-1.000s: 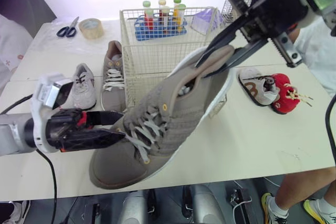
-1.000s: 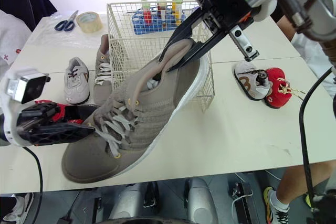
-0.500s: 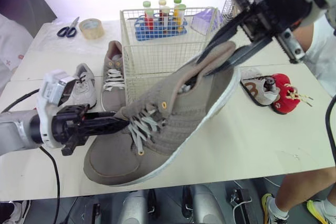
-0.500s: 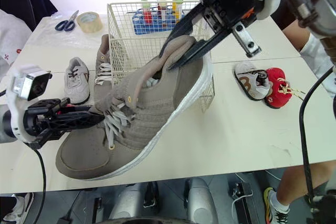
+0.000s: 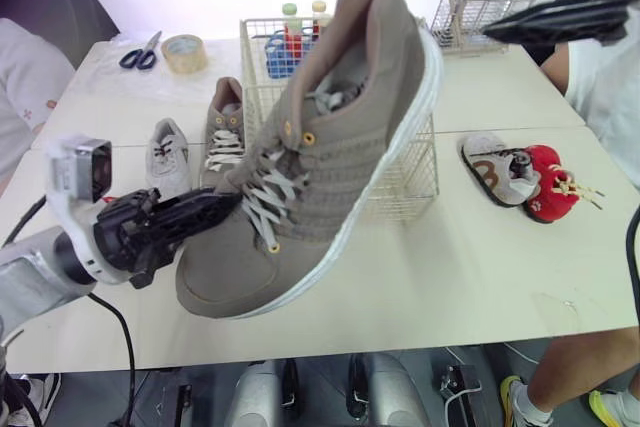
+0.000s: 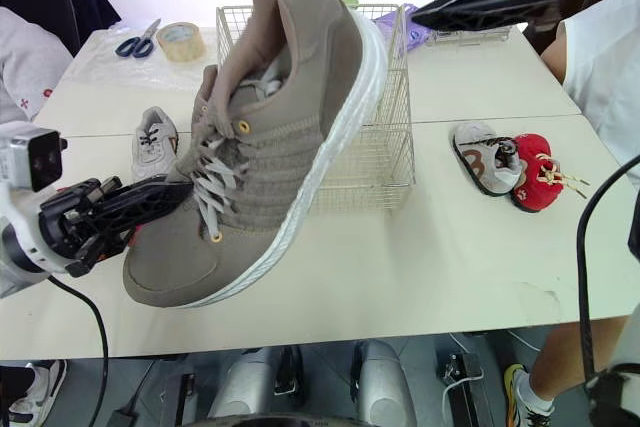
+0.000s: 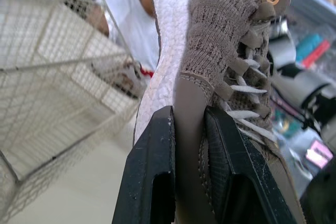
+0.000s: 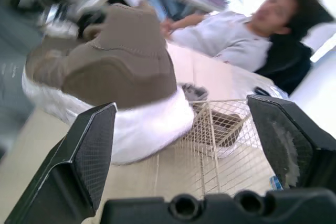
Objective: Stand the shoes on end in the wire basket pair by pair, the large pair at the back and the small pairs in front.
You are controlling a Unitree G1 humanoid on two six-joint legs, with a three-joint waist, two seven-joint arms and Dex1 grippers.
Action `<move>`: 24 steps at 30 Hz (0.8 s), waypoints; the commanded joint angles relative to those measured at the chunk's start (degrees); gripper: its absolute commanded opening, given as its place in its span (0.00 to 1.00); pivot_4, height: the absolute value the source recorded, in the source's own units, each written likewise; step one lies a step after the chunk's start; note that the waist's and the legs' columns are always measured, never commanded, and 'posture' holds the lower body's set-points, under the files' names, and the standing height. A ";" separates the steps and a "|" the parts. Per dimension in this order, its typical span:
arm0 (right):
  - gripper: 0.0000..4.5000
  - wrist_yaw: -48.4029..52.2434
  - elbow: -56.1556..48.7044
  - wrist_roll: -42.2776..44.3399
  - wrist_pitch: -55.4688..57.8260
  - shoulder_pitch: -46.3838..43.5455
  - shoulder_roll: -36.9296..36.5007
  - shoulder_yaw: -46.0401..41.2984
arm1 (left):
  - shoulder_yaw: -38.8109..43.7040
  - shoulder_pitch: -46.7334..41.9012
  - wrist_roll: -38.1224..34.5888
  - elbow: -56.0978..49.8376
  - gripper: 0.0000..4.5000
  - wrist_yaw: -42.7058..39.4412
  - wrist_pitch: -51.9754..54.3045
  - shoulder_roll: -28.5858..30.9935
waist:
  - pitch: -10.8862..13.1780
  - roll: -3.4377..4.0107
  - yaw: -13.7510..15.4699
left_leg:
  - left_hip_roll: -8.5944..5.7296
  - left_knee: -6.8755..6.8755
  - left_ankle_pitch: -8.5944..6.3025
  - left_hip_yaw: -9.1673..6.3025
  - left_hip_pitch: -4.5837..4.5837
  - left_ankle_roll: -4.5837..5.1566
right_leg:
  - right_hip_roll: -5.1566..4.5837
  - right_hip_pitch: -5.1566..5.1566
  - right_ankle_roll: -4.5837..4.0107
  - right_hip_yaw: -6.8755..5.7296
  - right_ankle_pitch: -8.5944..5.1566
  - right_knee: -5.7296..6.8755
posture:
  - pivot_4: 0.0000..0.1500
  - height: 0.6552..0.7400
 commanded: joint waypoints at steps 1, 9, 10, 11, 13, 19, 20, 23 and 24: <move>0.95 -9.52 -4.00 9.21 16.81 6.90 -0.77 -13.81 | 3.11 -0.64 -2.51 -2.97 0.16 2.83 -6.14 -2.48 | -0.01 -0.02 0.12 | -0.02 0.02 0.00 -0.05 0.01 0.00 | 0.00 0.06 -0.01 -0.02 0.01 -0.01 | 1.00 1.00; 0.95 -37.38 -25.59 26.46 33.97 25.82 10.27 -30.19 | -0.18 -8.28 0.86 -3.34 0.16 7.89 -13.87 -6.44 | -0.04 0.05 -0.09 | -0.01 0.06 0.01 -0.18 0.41 -0.01 | 0.03 0.49 -0.06 -0.10 0.04 0.04 | 1.00 1.00; 0.98 -41.05 -27.75 29.63 35.07 26.82 12.63 -30.71 | -1.14 -9.54 1.51 -3.36 0.16 8.41 -14.49 -6.92 | -0.05 0.03 0.03 | -0.01 0.06 0.02 -0.20 0.42 -0.01 | 0.05 0.50 -0.06 -0.11 0.04 0.07 | 1.00 1.00; 0.98 -44.35 -29.57 31.61 35.76 27.52 14.66 -31.08 | -2.05 -10.59 2.12 -3.50 0.16 8.69 -14.85 -7.24 | -0.06 0.01 0.05 | 0.00 0.06 0.02 -0.23 0.44 -0.02 | 0.08 0.54 -0.06 -0.13 0.04 0.06 | 1.00 1.00; 0.98 -48.72 -32.47 32.68 36.24 28.39 17.21 -31.27 | -3.46 -11.92 3.17 -4.07 0.16 9.00 -15.10 -7.43 | -0.06 0.01 0.06 | -0.01 0.06 0.03 -0.26 0.46 -0.03 | 0.12 0.60 -0.06 -0.16 0.04 0.05 | 1.00 1.00; 0.98 -57.51 -33.76 38.84 36.42 28.08 21.90 -32.42 | -4.95 -15.18 6.86 -3.45 0.16 10.54 -17.13 -8.07 | -0.08 -0.04 0.40 | -0.12 0.07 0.08 -0.26 0.41 0.10 | 0.17 0.63 0.07 -0.18 0.11 -0.04 | 1.00 1.00; 0.98 -58.49 -33.77 39.93 36.34 27.86 22.55 -32.37 | -5.33 -15.67 7.74 -3.33 0.16 10.62 -17.30 -8.08 | -0.08 -0.04 0.38 | -0.12 0.07 0.08 -0.26 0.41 0.11 | 0.17 0.63 0.07 -0.18 0.11 -0.04 | 1.00 1.00; 0.98 -60.89 -33.78 42.13 36.04 27.23 24.25 -31.91 | -6.48 -16.60 9.44 -3.32 0.16 10.78 -17.48 -8.23 | -0.09 -0.04 0.13 | -0.10 0.07 0.09 -0.26 0.43 0.11 | 0.21 0.64 0.07 -0.17 0.11 -0.03 | 1.00 1.00; 0.98 -61.41 -33.93 42.63 36.05 27.15 24.68 -31.68 | -6.89 -16.89 10.29 -3.28 0.16 10.87 -17.51 -8.27 | -0.09 -0.04 0.13 | -0.09 0.07 0.09 -0.26 0.43 0.11 | 0.22 0.64 0.07 -0.17 0.11 -0.03 | 1.00 1.00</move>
